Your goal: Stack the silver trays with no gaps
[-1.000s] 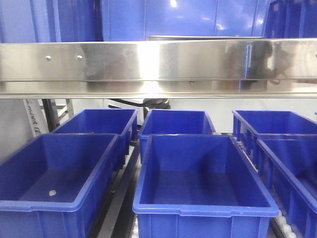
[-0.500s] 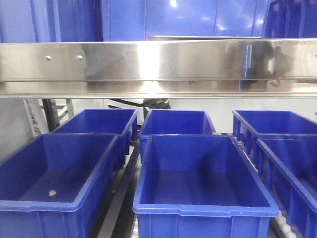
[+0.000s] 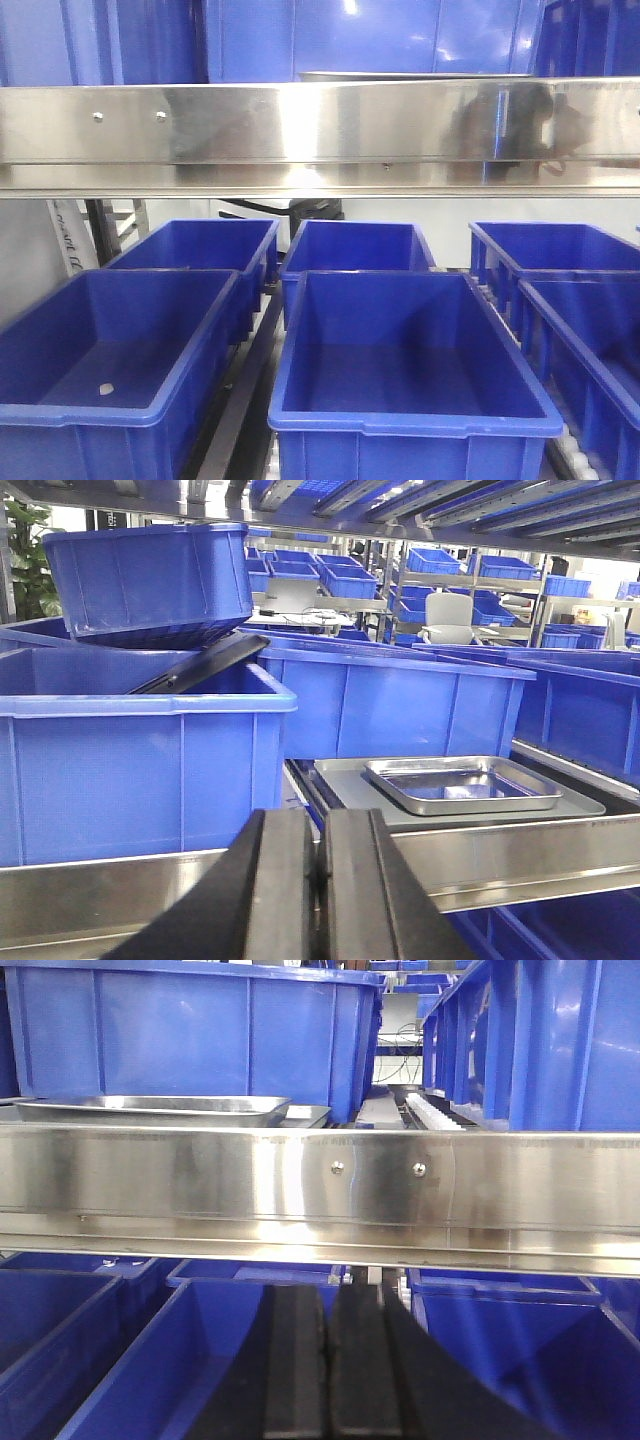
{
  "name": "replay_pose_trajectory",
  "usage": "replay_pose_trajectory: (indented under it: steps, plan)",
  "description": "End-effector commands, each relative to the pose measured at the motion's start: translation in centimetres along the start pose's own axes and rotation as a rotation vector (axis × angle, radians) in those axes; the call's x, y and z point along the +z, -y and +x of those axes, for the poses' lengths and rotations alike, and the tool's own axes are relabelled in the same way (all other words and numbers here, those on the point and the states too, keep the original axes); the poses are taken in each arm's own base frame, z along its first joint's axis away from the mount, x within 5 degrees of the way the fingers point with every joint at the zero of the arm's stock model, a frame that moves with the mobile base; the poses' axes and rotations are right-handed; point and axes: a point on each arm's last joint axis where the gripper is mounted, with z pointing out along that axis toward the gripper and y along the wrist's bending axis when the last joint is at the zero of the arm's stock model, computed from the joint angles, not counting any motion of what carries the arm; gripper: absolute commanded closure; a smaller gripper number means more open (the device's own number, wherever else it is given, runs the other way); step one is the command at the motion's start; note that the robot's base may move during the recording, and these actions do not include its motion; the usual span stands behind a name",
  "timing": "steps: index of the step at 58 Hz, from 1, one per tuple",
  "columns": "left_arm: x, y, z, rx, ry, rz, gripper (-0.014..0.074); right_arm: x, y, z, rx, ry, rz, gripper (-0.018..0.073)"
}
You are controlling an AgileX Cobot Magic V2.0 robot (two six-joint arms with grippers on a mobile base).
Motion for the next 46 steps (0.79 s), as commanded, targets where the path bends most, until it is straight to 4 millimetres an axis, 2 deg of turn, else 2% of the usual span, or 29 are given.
replay_pose_trajectory:
  steps: [1, 13, 20, 27, 36, 46]
  plan:
    - [-0.1, 0.0, 0.0, -0.002, 0.010, 0.004, 0.0602, 0.0, 0.0, -0.1, 0.003, 0.013, -0.002, 0.0639]
    - [-0.1, 0.0, 0.0, -0.004, 0.009, 0.003, 0.0602, 0.0, 0.0, -0.1, 0.003, 0.013, -0.002, 0.0639]
    - [-0.1, 0.5, 0.2, -0.062, 0.009, -0.001, 0.0602, 0.0, 0.0, -0.1, 0.003, 0.013, -0.002, 0.0639]
    - [0.6, 0.8, 1.1, 0.017, 0.046, -0.077, 0.0602, 0.0, 0.0, -0.1, 0.003, 0.013, -0.002, 0.0639]
    - [2.7, 1.4, 4.3, 0.125, 0.083, -0.121, 0.0602, 0.0, 0.0, -0.1, 0.003, 0.013, -0.002, 0.0639]
    - [4.5, 0.9, 9.8, 0.125, 0.062, -0.162, 0.0602, 0.0, 0.0, -0.1, 0.003, 0.013, -0.002, 0.0639]
